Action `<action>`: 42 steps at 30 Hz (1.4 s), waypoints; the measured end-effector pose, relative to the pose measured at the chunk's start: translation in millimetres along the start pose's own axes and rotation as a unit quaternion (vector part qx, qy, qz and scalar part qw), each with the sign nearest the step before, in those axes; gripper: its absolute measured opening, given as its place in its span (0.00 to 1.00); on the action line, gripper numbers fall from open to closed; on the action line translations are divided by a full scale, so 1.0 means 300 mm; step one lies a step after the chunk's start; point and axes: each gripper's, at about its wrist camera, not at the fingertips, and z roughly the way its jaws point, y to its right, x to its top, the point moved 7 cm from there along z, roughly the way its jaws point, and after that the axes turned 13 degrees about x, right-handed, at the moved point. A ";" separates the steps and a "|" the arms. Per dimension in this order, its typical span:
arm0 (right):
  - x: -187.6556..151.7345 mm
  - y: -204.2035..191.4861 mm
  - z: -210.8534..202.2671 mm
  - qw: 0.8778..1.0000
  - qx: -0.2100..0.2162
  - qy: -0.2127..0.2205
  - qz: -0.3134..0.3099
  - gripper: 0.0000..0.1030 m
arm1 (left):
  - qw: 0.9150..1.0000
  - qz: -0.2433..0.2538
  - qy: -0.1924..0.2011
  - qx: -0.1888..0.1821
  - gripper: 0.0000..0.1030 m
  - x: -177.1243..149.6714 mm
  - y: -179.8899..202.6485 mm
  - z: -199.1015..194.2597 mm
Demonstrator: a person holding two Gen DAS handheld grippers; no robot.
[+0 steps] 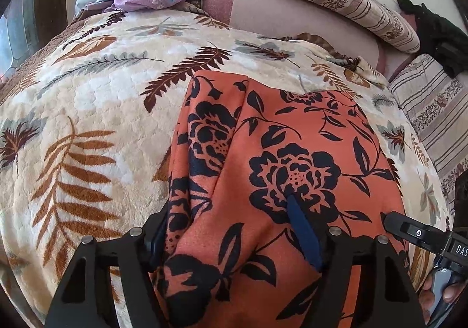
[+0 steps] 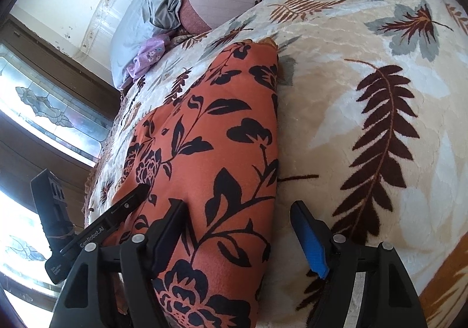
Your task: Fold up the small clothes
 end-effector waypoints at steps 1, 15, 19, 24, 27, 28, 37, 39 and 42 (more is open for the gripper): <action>0.000 0.000 0.001 1.000 0.001 0.000 0.000 0.72 | 1.000 0.001 0.001 0.000 0.69 0.001 0.000 -0.002; 0.000 0.000 0.006 1.000 0.005 -0.005 0.000 0.71 | 1.000 0.005 0.007 0.005 0.66 0.003 0.003 -0.002; -0.004 -0.026 0.014 1.000 0.002 -0.006 -0.023 0.59 | 1.000 0.011 0.019 0.011 0.56 0.009 0.005 -0.013; -0.006 -0.034 0.019 0.999 -0.001 -0.009 -0.034 0.57 | 1.000 0.014 0.020 0.014 0.56 0.010 0.007 -0.011; -0.007 -0.029 0.017 1.000 0.003 -0.008 -0.030 0.56 | 1.000 0.013 0.017 0.018 0.63 0.006 0.005 0.001; -0.007 -0.022 0.017 1.000 0.009 -0.007 -0.021 0.58 | 1.000 0.006 0.017 0.022 0.71 0.006 -0.001 0.007; -0.005 -0.020 0.019 1.000 0.018 -0.012 -0.017 0.57 | 1.000 -0.007 -0.014 -0.024 0.52 -0.001 -0.003 0.017; -0.006 -0.042 0.017 0.999 0.004 -0.014 -0.041 0.54 | 1.000 0.008 -0.004 -0.022 0.41 0.002 0.011 0.002; -0.011 -0.075 0.000 0.997 -0.008 -0.011 -0.070 0.45 | 0.999 0.022 0.011 -0.022 0.29 0.012 0.013 -0.028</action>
